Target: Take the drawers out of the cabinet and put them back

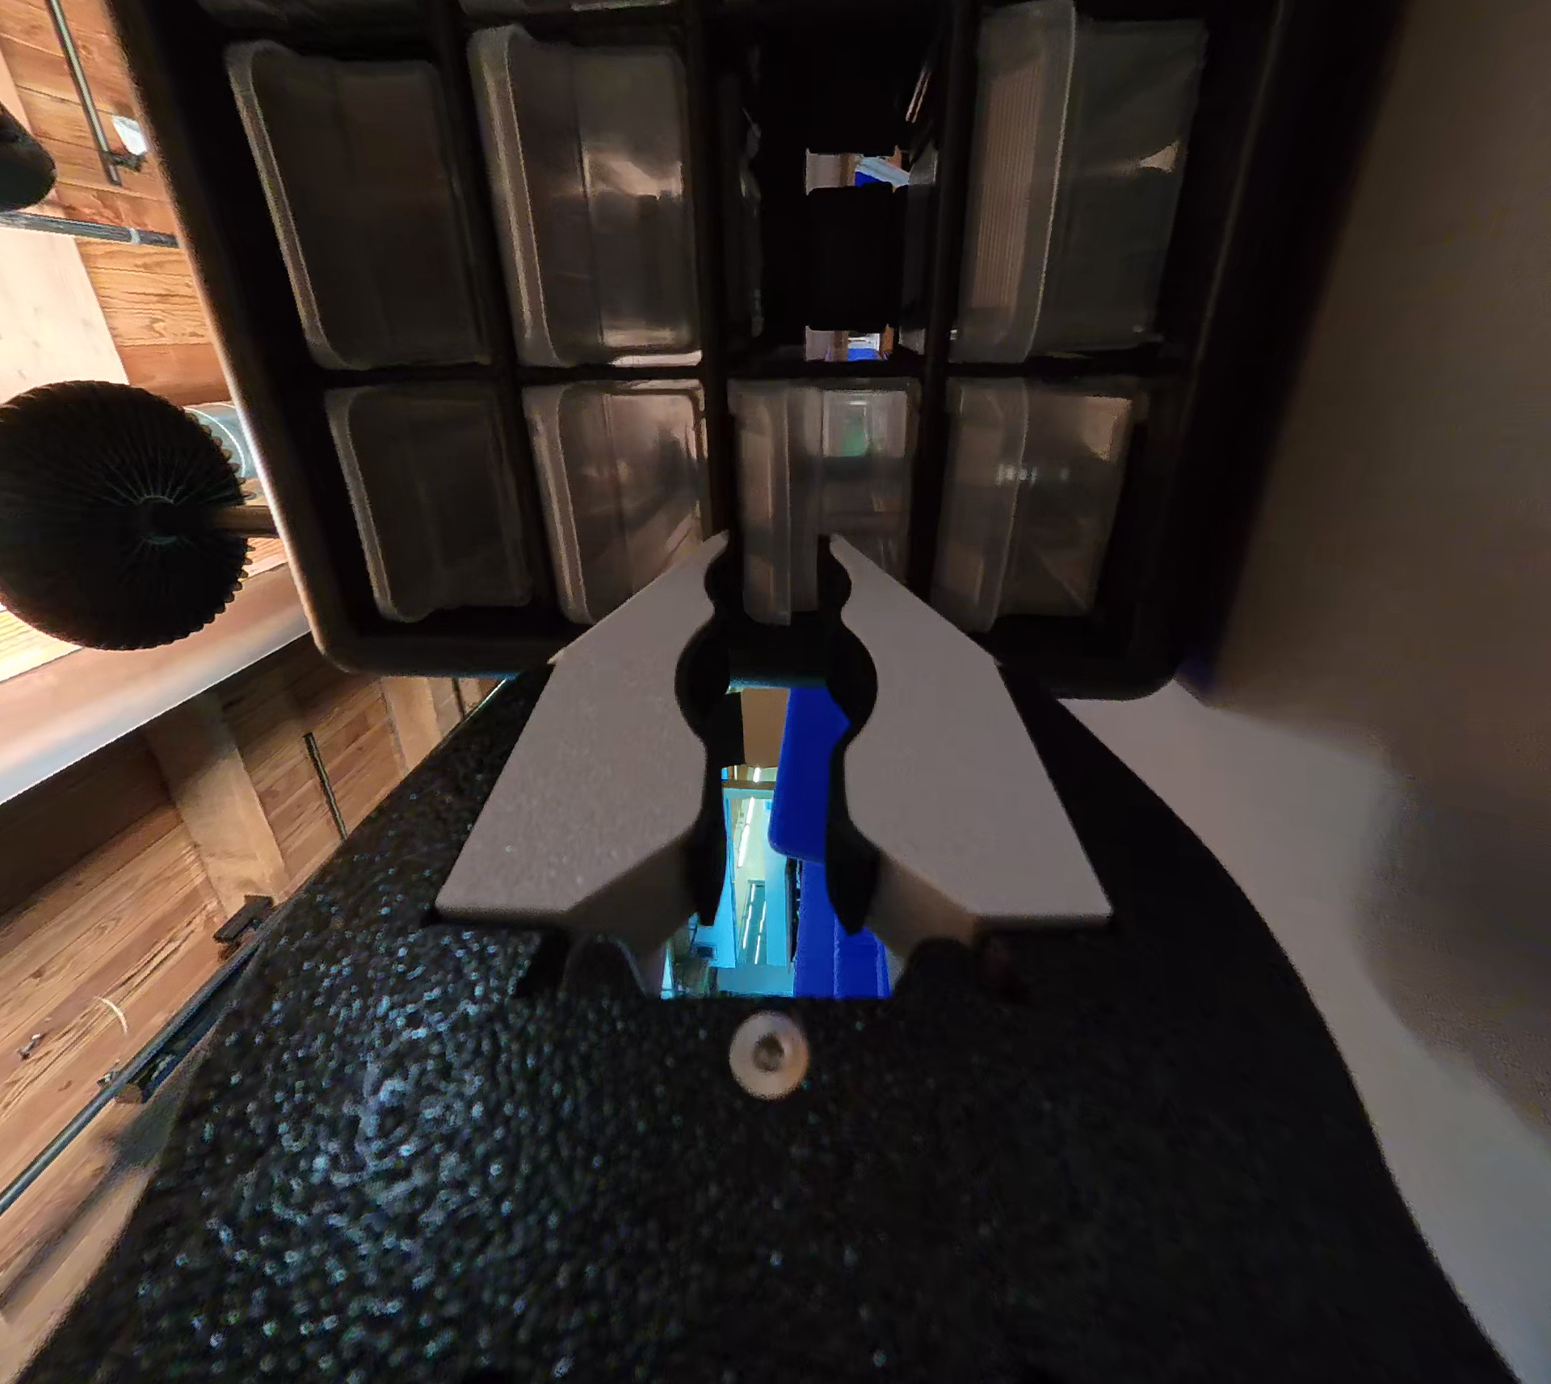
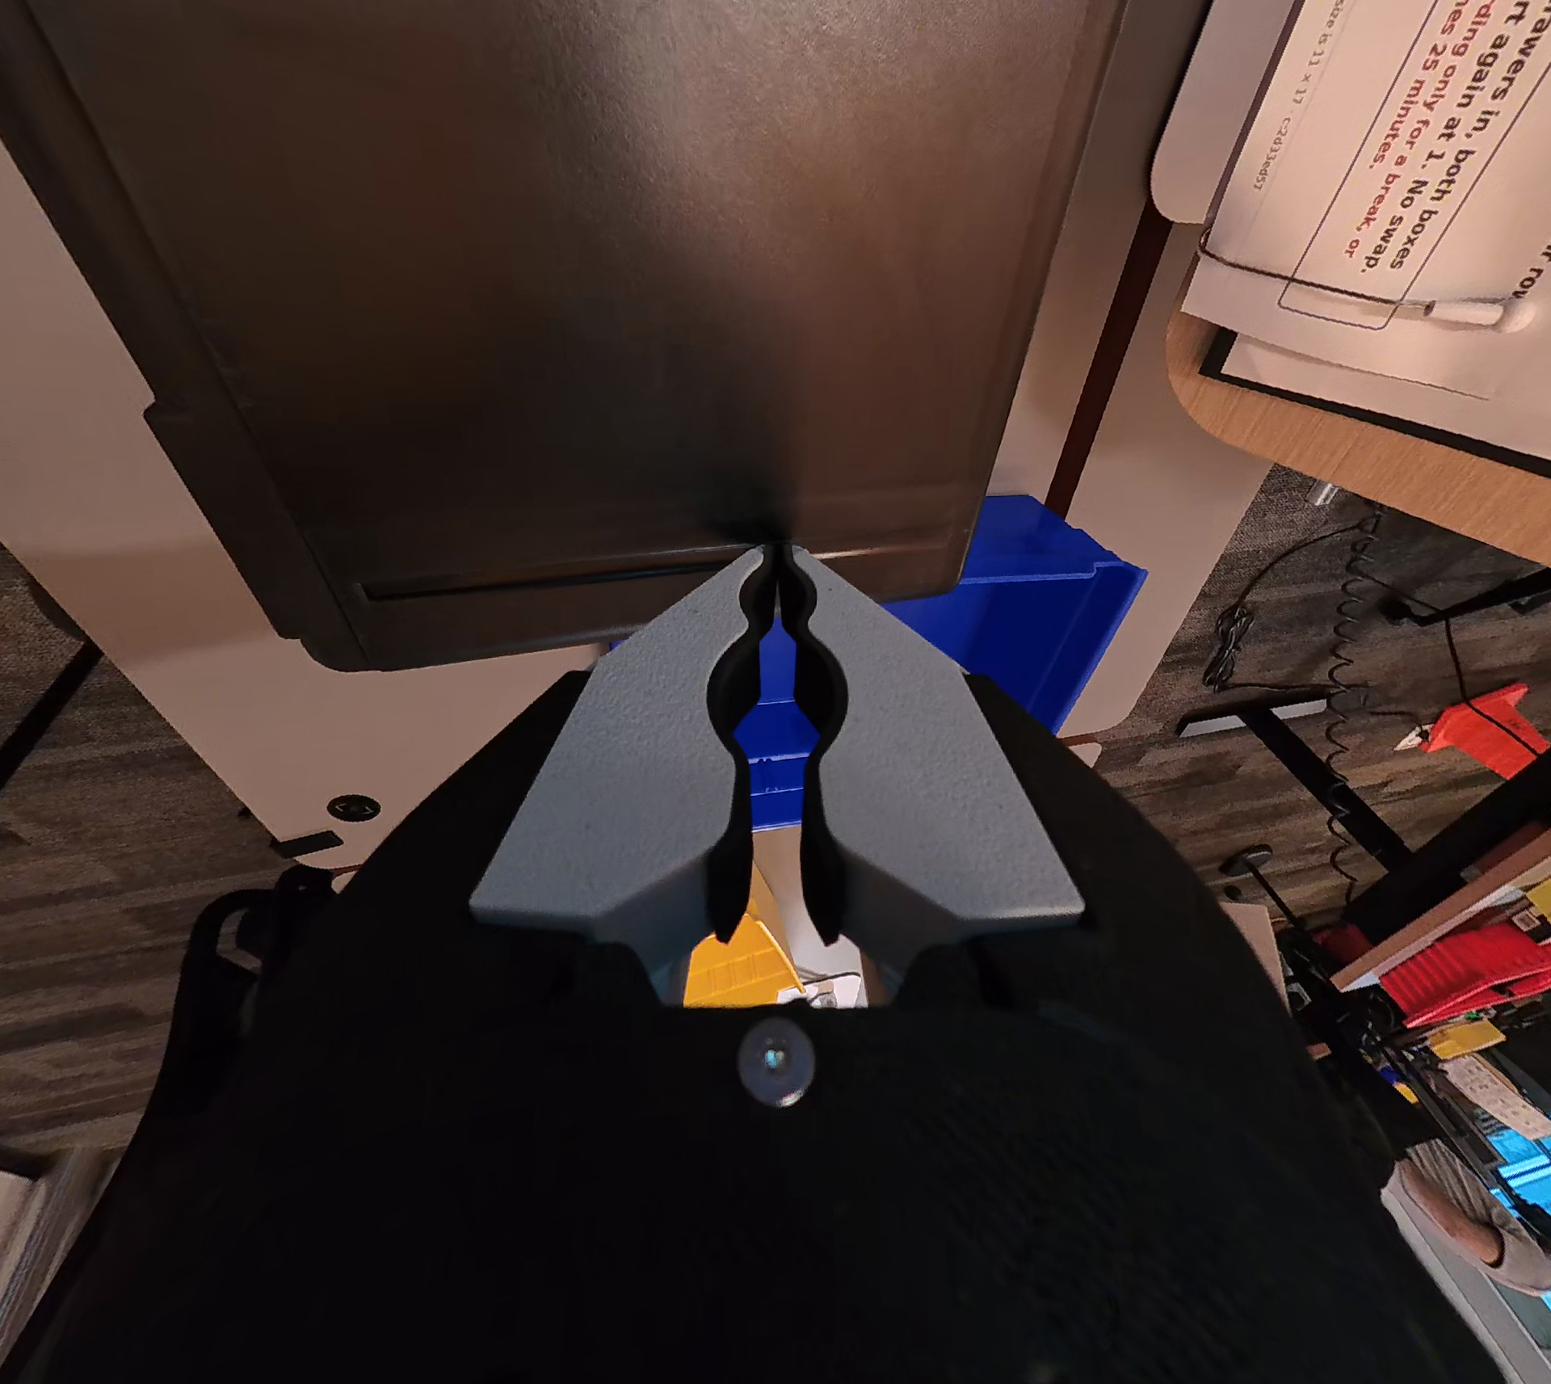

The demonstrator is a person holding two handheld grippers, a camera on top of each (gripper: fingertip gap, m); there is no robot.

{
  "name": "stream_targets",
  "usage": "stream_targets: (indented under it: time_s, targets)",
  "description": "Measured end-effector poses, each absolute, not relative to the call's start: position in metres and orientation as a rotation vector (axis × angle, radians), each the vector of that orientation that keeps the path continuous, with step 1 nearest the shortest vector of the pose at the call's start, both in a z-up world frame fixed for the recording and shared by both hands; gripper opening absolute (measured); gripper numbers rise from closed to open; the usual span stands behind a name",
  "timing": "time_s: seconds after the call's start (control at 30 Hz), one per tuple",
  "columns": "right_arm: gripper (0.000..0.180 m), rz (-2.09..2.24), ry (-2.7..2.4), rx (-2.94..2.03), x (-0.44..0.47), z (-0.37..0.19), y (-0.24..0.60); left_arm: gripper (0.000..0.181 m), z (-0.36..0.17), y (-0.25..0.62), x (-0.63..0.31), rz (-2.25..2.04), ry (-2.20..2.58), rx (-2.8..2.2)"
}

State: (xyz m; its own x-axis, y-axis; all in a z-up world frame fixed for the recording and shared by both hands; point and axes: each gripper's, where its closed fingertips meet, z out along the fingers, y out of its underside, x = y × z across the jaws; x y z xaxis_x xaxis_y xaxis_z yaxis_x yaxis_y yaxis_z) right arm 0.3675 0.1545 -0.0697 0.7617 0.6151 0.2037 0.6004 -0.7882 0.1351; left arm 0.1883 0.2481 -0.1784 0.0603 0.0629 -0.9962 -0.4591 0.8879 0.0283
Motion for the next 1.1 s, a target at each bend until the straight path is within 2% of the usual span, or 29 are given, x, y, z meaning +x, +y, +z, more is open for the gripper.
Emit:
stream_targets:
  time_s: [0.4,0.53,0.7,0.83,0.93,1.0,1.1]
  targets:
    - [0.0,0.377,1.0,2.866,0.368,-0.07,0.154,0.017,-0.178,0.248,0.187,0.354,1.446,-0.368]
    - [0.0,0.38,0.999,2.858,0.368,-0.069,0.154,0.026,-0.176,0.244,0.184,0.332,1.434,-0.374]
    - [0.0,0.387,1.009,2.859,0.368,-0.069,0.154,0.027,-0.165,0.233,0.162,0.146,1.417,-0.436]
    - [0.0,0.371,1.009,2.878,0.368,-0.07,0.154,0.025,-0.117,0.262,0.127,-0.177,1.27,-0.691]
    - [0.0,0.372,1.009,2.877,0.367,-0.07,0.154,0.022,-0.083,0.315,0.108,-0.386,1.165,-0.981]
    - [0.0,0.379,1.008,2.873,0.367,-0.07,0.154,0.024,-0.086,0.356,0.108,-0.458,1.195,-1.237]
    - [0.0,0.387,1.009,2.87,0.367,-0.07,0.154,0.036,-0.122,0.392,0.12,-0.564,1.406,-1.608]
